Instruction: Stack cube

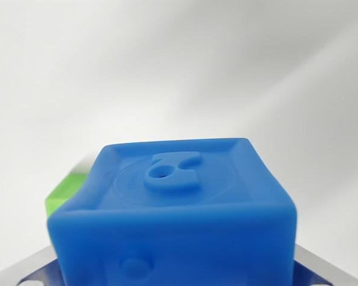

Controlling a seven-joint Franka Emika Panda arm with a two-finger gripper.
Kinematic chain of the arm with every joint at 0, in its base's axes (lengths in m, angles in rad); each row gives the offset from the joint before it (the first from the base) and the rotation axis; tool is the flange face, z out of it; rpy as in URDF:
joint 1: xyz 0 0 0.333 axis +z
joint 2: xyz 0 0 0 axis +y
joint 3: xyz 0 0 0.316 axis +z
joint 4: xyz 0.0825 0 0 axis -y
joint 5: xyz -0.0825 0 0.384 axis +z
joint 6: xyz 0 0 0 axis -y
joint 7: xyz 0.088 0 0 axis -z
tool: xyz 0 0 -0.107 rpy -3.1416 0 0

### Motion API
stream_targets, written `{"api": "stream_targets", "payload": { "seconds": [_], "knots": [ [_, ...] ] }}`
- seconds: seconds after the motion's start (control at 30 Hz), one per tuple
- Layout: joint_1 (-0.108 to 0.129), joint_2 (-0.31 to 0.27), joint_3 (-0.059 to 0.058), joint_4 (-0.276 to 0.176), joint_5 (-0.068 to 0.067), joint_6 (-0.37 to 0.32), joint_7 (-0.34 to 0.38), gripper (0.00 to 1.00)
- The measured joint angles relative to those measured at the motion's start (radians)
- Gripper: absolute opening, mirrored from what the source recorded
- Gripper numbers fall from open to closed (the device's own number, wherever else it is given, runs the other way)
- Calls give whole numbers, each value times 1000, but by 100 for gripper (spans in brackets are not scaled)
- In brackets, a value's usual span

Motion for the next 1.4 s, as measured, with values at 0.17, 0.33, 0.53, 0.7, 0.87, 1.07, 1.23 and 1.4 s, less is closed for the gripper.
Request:
{"api": "stream_targets", "payload": {
  "seconds": [0.17, 0.33, 0.53, 0.7, 0.87, 1.07, 1.23, 1.4],
  "knots": [
    [15, 0, 7, 4, -1, -4, 21, 0],
    [28, 0, 14, 9, -1, -8, 40, 0],
    [43, 1, 23, 15, -1, -13, 63, 0],
    [55, 3, 29, 22, -1, -17, 81, 0],
    [66, 5, 35, 28, -2, -20, 99, 0],
    [82, 10, 42, 37, -2, -24, 120, 0],
    [93, 14, 48, 45, -2, -28, 137, 0],
    [106, 18, 54, 54, -3, -33, 155, 0]
  ]
}}
